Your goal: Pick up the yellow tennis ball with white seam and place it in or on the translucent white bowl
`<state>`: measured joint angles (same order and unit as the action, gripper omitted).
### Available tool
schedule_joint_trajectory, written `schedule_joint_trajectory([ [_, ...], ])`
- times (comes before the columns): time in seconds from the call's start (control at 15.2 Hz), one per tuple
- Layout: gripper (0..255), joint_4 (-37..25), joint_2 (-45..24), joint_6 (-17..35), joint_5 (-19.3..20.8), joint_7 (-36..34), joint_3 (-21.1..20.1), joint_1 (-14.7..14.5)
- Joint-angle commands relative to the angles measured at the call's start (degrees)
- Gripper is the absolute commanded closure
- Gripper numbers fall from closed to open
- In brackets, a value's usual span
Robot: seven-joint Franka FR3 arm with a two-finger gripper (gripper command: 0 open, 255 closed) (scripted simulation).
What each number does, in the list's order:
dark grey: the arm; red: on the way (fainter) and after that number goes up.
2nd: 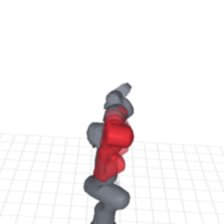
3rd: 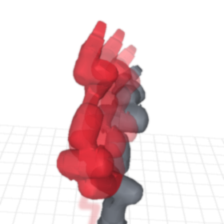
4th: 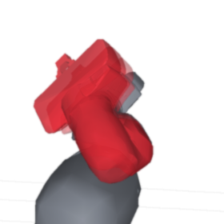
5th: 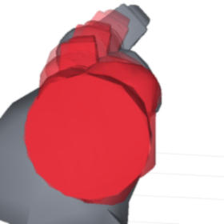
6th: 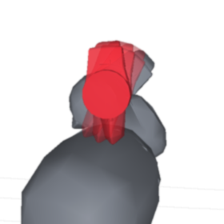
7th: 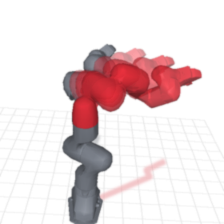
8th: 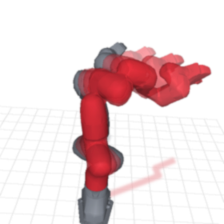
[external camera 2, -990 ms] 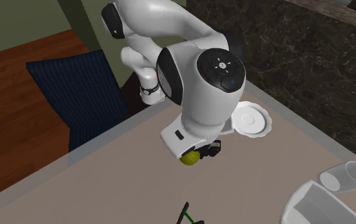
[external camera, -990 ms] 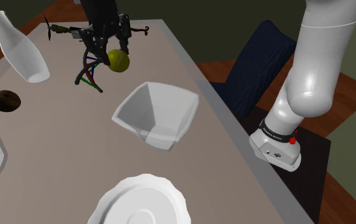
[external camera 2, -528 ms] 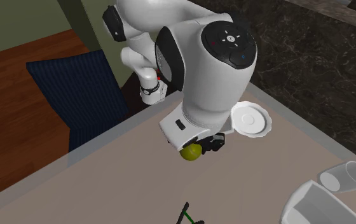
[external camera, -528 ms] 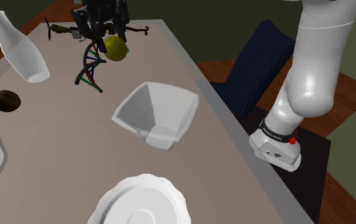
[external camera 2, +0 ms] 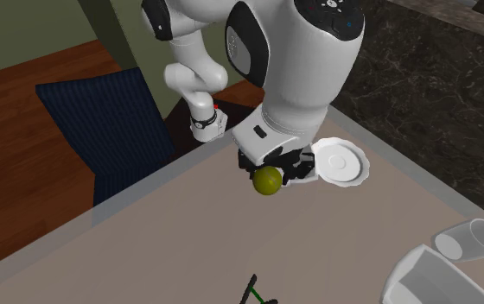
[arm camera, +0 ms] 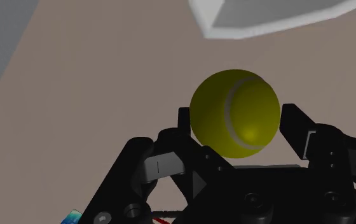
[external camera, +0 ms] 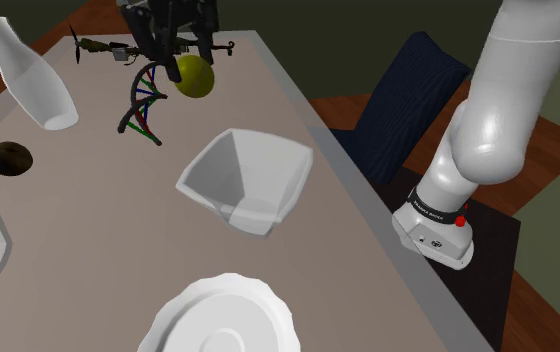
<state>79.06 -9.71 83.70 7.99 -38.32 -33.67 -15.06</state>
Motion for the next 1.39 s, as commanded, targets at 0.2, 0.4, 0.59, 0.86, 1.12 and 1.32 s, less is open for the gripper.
schedule_joint_trajectory([
  [0.2, 255, 8.6, 8.6, 1.3, -4.9, -2.5, -1.4, -0.4],
  [0.4, 255, 13.1, 13.4, 1.8, -7.8, -4.0, -2.1, -1.2],
  [0.59, 255, 16.6, 17.8, 1.8, -10.5, -5.7, -2.9, -2.2],
  [0.86, 255, 20.0, 19.0, 4.2, -11.2, -5.6, -2.8, -2.5],
  [1.12, 255, 23.8, 19.7, 7.3, -11.6, -5.4, -2.7, -2.6],
  [1.32, 255, 26.4, 20.1, 9.6, -11.9, -5.3, -2.7, -2.7],
])
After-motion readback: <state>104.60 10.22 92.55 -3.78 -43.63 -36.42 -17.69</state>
